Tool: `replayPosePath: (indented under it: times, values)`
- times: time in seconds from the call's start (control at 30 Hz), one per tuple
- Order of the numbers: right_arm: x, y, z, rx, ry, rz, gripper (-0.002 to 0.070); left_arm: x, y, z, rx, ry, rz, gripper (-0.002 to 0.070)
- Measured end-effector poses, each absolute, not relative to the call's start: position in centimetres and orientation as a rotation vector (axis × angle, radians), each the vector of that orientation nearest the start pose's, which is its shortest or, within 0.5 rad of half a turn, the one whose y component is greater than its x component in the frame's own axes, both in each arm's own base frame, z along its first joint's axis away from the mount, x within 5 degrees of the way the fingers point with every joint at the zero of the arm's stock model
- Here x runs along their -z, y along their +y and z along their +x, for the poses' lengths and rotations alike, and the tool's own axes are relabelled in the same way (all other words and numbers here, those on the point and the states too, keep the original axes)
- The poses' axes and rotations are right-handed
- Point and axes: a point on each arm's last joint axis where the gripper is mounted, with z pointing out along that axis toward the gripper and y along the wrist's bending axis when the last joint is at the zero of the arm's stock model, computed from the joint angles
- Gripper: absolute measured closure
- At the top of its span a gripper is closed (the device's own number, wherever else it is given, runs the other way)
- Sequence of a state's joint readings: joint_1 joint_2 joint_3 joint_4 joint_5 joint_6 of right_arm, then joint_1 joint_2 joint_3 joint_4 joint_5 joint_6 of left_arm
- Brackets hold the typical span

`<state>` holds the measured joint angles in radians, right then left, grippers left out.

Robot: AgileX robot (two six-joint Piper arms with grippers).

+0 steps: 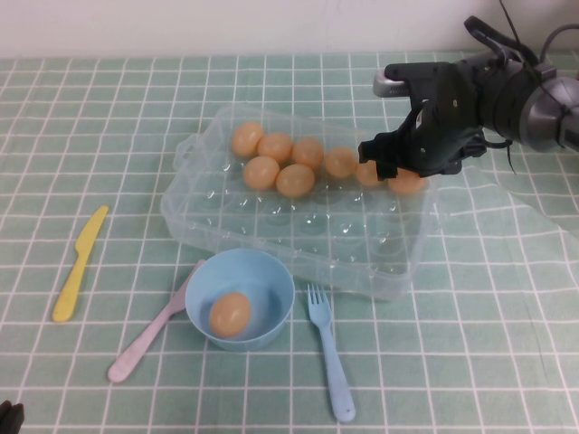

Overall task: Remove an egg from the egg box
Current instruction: Pick up the egg from the plastic box

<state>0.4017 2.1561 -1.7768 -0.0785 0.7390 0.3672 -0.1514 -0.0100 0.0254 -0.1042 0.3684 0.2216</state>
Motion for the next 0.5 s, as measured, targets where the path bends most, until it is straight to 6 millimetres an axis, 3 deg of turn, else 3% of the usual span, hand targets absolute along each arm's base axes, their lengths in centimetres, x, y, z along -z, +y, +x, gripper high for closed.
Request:
replayPosePath:
  times: [0.33, 0.5]
  values:
    - [-21.2, 18.2, 44.6, -0.138, 2.606, -0.144, 0.0214, -17.2, -1.1, 5.2, 0.054, 1.844, 0.282, 0.0675]
    - [-22.4, 18.1, 44.8, -0.045, 2.581, -0.397, 0.0213, -17.2, -1.1, 5.2, 0.054, 1.844, 0.282, 0.0675]
